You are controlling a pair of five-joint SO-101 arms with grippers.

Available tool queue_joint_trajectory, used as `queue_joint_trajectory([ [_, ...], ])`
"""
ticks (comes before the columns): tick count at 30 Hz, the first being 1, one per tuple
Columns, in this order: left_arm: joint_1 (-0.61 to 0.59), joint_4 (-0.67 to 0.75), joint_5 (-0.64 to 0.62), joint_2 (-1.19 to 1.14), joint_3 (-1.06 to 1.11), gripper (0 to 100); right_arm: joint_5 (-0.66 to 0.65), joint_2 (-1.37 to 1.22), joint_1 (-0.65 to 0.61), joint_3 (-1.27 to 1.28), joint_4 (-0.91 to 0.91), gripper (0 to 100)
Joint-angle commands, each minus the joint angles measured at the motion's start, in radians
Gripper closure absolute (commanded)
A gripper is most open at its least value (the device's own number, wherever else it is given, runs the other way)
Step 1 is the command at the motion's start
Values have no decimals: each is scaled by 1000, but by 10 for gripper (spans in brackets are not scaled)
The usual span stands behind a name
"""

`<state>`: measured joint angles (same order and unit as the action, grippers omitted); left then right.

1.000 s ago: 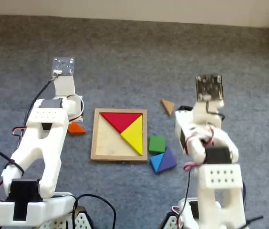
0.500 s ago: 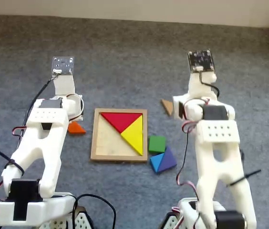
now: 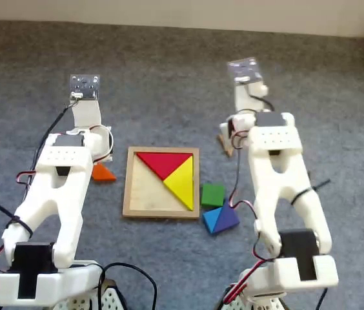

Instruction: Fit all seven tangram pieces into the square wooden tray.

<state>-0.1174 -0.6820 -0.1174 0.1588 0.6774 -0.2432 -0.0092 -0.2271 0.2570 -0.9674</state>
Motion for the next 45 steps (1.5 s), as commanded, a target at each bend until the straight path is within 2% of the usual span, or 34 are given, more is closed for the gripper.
queue_joint_trajectory([
  [1, -15, 17, -9, 35, -4, 951, -34, -31, -42, -94, -7, 870],
  [5, -15, 17, -9, 35, -4, 951, -48, -120, -54, -159, -12, 860],
  [9, -15, 17, -8, 35, -4, 951, -48, -202, -56, -242, -90, 794],
  [20, -10, 17, -5, 35, -5, 950, -52, -366, -58, -352, -125, 792],
  [37, -8, 18, -3, 33, -5, 950, -57, -381, -48, -344, -25, 793],
  [41, -7, 18, -3, 33, -7, 950, -130, -381, -45, -344, -12, 793],
  [45, -7, 18, -3, 33, -7, 950, -133, -381, -45, -344, -12, 793],
])
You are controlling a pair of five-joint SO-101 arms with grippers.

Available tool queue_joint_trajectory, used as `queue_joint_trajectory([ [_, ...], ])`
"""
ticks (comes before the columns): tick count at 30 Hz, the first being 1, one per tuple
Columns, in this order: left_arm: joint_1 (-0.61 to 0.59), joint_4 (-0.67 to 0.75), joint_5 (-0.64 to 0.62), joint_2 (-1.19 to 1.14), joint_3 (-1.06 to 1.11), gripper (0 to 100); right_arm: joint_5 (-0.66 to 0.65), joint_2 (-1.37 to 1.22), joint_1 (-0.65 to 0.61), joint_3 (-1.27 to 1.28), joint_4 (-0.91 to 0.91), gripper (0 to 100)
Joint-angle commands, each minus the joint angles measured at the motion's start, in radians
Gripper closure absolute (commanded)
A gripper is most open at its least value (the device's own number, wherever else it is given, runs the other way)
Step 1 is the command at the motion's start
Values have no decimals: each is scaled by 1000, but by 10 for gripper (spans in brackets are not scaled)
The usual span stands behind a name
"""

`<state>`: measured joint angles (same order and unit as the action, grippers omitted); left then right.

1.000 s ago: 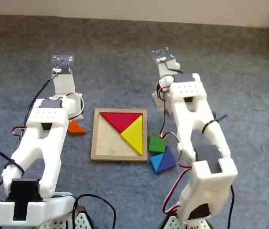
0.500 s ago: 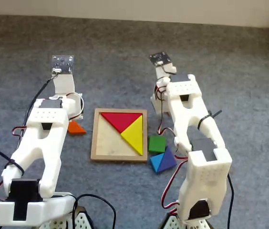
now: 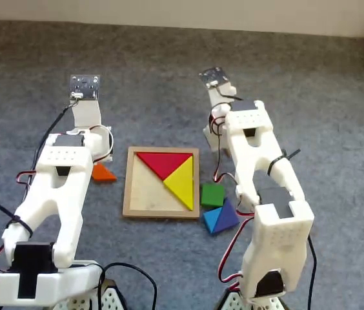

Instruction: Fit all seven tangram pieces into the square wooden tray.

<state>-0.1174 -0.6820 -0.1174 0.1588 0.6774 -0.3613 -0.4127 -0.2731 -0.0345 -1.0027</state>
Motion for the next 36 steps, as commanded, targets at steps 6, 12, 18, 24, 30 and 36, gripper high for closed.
queue_joint_trajectory([
  [6, -7, 18, -3, 33, -7, 950, -14, -7, 4, -50, 24, 793],
  [12, -7, 18, -3, 33, -5, 950, -12, -93, 28, -58, -12, 793],
  [18, -7, 18, -3, 33, -5, 950, -12, -94, 25, -59, -51, 793],
  [24, -7, 18, -3, 33, -5, 950, -12, -96, 28, -59, -51, 801],
  [30, -7, 18, -3, 33, -5, 950, -18, -97, 30, -59, -54, 931],
  [36, -7, 18, -3, 33, -5, 950, -18, -96, 50, -59, -54, 950],
])
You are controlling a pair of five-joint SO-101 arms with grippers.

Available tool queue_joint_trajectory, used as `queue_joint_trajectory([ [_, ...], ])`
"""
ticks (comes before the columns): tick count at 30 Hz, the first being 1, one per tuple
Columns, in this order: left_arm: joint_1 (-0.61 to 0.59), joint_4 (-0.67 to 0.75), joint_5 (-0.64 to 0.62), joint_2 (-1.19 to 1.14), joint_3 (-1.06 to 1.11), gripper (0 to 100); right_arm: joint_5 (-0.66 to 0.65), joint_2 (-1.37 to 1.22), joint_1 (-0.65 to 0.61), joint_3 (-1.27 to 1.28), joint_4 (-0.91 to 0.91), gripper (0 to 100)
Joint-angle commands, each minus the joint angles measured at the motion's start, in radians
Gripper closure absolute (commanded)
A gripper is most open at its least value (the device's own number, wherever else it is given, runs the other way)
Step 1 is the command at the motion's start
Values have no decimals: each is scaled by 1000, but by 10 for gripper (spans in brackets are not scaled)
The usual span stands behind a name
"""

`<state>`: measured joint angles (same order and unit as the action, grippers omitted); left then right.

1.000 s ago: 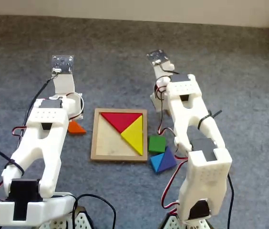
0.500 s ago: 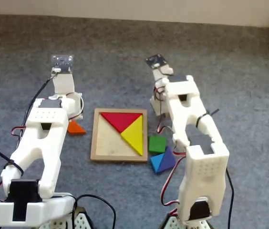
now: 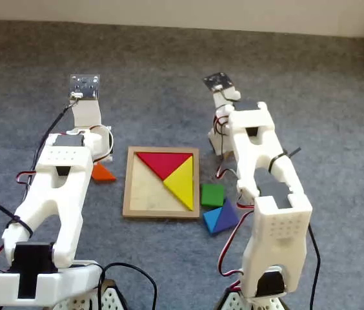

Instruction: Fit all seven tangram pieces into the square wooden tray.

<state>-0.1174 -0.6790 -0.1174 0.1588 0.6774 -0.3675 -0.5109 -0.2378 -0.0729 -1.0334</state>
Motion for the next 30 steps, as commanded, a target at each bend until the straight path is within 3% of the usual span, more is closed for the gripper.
queue_joint_trajectory([
  [1, -7, 15, -3, 33, -5, 950, -12, 4, 24, -21, -24, 950],
  [21, -8, 15, -3, 33, -8, 950, -6, 12, 35, -130, -225, 952],
  [30, -8, 15, -3, 33, -8, 950, -6, 205, 30, -45, -223, 994],
])
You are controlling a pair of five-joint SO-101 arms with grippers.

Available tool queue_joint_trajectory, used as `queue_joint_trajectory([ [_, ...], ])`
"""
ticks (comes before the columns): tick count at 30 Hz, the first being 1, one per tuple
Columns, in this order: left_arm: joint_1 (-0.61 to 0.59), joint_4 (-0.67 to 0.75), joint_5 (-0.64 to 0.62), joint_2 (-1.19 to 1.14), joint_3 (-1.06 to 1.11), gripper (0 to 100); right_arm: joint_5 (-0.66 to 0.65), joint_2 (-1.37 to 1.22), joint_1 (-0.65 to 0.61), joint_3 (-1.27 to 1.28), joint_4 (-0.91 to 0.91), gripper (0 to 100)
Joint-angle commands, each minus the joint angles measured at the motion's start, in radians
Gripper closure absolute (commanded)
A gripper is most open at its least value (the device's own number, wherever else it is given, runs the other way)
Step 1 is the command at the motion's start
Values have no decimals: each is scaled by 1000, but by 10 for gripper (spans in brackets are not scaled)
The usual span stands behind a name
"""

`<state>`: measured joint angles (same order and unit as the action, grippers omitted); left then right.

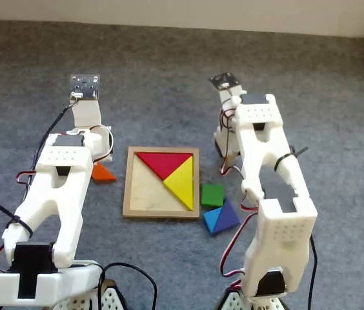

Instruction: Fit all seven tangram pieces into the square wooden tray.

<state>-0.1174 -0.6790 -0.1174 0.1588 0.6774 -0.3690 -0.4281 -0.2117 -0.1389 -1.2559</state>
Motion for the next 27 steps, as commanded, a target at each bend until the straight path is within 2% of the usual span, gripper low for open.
queue_joint_trajectory([
  [1, -8, 15, -3, 33, -8, 950, -5, 137, 2, 45, 1, 994],
  [8, -16, 15, -3, 33, -12, 950, -5, 248, -76, 151, -1, 994],
  [14, -74, 40, -12, 36, -12, 950, -6, 381, -136, 277, -1, 994],
  [19, -81, 40, -12, 41, -12, 950, -5, 507, -226, 390, 10, 994],
  [27, -82, 41, -12, 41, -12, 950, 17, 621, -394, 647, 254, 994],
])
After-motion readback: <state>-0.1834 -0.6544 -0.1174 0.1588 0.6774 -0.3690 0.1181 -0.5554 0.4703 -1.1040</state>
